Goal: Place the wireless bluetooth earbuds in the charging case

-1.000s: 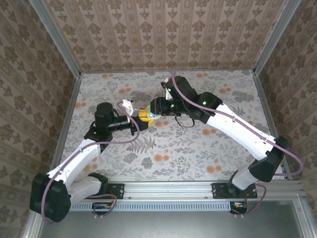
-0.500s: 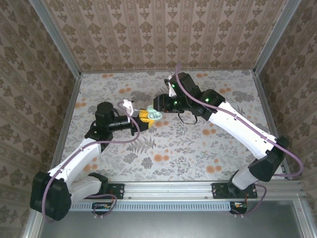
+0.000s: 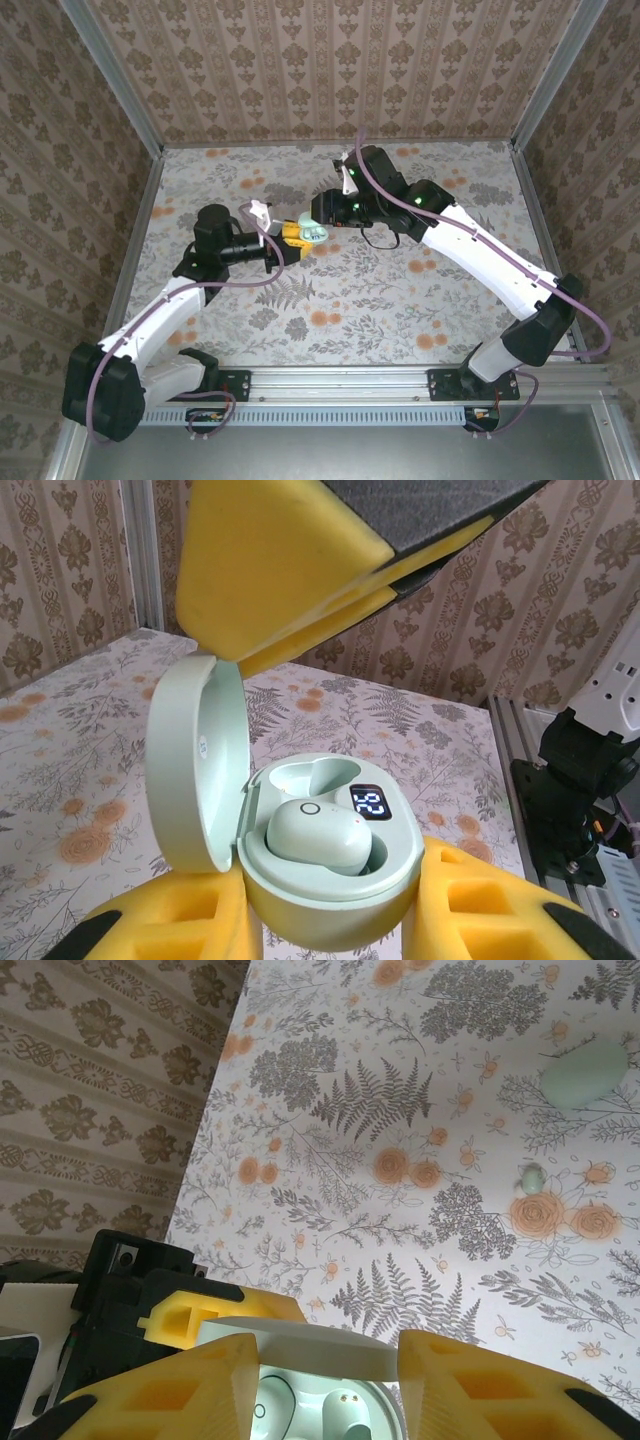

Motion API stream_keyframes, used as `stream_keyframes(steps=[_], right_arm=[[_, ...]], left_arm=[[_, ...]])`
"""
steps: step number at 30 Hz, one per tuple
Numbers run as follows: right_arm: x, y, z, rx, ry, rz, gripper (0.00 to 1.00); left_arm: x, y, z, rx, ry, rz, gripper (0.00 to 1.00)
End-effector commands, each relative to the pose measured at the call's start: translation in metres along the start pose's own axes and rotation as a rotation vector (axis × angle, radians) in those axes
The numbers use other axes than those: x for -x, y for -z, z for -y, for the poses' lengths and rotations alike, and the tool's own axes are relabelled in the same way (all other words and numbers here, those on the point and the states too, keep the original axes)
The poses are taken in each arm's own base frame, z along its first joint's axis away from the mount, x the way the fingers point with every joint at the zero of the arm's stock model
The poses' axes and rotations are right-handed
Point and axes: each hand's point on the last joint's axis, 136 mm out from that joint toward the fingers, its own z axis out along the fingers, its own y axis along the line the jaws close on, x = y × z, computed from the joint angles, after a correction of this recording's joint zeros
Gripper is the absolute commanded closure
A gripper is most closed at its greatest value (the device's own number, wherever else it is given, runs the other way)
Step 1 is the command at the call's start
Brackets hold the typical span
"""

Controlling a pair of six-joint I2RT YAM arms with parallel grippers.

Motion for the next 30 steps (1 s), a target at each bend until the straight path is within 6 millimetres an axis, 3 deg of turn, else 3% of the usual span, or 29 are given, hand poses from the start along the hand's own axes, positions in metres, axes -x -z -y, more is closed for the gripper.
stream_keyframes(steps=[1, 7, 18, 30], right_arm=[[-0.005, -0.015, 0.012, -0.025, 0.002, -0.025, 0.58], [-0.005, -0.016, 0.015, -0.031, 0.000, -0.032, 0.58], [0.002, 0.007, 0.016, -0.045, 0.010, 0.010, 0.55], [0.006, 0.005, 0.014, -0.038, 0.012, 0.005, 0.52]], left_arm=[[0.034, 0.002, 0.018, -0.086, -0.107, 0.071, 0.97], [0.030, 0.000, 0.012, -0.066, -0.085, 0.059, 0.97], [0.022, -0.002, -0.011, -0.067, 0.034, 0.045, 0.97], [0.023, -0.005, -0.022, -0.103, 0.102, 0.048, 0.97]])
